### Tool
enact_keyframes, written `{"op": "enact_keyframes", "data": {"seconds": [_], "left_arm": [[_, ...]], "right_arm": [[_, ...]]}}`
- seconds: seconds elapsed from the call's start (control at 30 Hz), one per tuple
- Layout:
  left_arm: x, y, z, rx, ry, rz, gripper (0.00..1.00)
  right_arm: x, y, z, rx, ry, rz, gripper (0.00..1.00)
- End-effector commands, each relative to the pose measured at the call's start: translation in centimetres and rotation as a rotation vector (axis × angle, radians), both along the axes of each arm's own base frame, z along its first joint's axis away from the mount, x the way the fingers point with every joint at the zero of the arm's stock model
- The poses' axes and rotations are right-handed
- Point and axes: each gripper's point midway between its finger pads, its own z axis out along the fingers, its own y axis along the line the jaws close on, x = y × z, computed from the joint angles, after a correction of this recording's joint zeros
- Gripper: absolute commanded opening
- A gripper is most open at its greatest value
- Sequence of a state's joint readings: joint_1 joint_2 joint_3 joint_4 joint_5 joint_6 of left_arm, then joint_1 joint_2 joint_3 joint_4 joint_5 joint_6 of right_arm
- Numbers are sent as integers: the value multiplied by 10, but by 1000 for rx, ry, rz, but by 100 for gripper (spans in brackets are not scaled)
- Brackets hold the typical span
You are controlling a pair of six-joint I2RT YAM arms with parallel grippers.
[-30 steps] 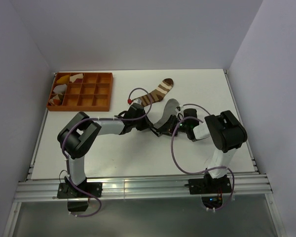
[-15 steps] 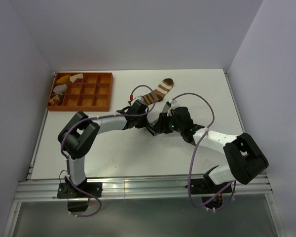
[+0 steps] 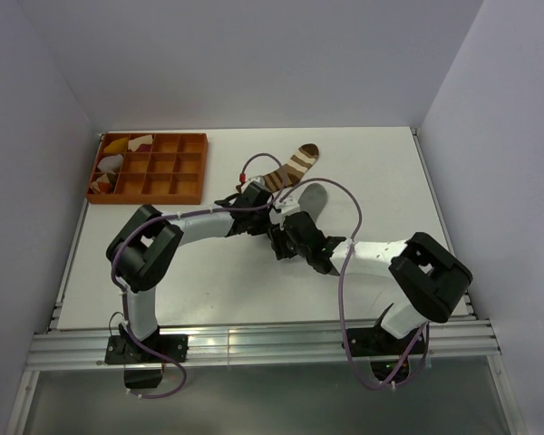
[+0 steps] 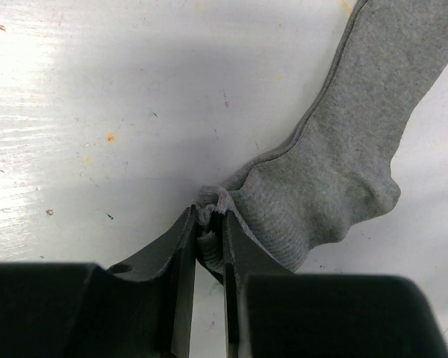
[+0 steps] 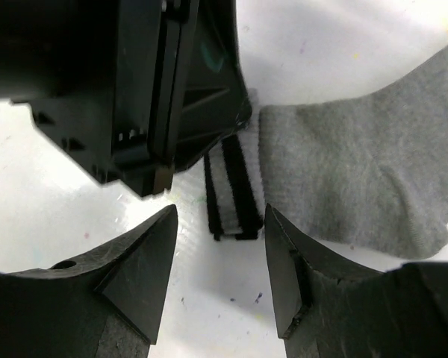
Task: Roll the socks
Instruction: Roll the sock at the center of the board.
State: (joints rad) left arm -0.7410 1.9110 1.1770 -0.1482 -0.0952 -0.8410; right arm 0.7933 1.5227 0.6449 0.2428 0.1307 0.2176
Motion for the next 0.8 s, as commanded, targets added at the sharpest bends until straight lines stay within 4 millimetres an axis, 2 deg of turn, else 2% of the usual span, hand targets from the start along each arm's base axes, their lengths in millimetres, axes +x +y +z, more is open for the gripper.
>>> {"op": "enact_keyframes", "data": {"seconds": [0.0,0.2,0.47,0.57,0.77], "left_arm": [[-8,9,-12,82,27,-36,0],[-8,7,-13,73,36,-35,0],[-8,2,-12,35,48,-23,0],[-8,3,-13,19,55,-10,0],[-10,8,-18,12,72,2,0]], "right_arm": [[22,4,19,-67,-116,-39,57],[15,16,1,-122,-103,-4,55],[3,32,-7,-69,-90,28,53],[1,30,-2,-34,-99,12,53],[4,24,27,26,-182,-8,53]]}}
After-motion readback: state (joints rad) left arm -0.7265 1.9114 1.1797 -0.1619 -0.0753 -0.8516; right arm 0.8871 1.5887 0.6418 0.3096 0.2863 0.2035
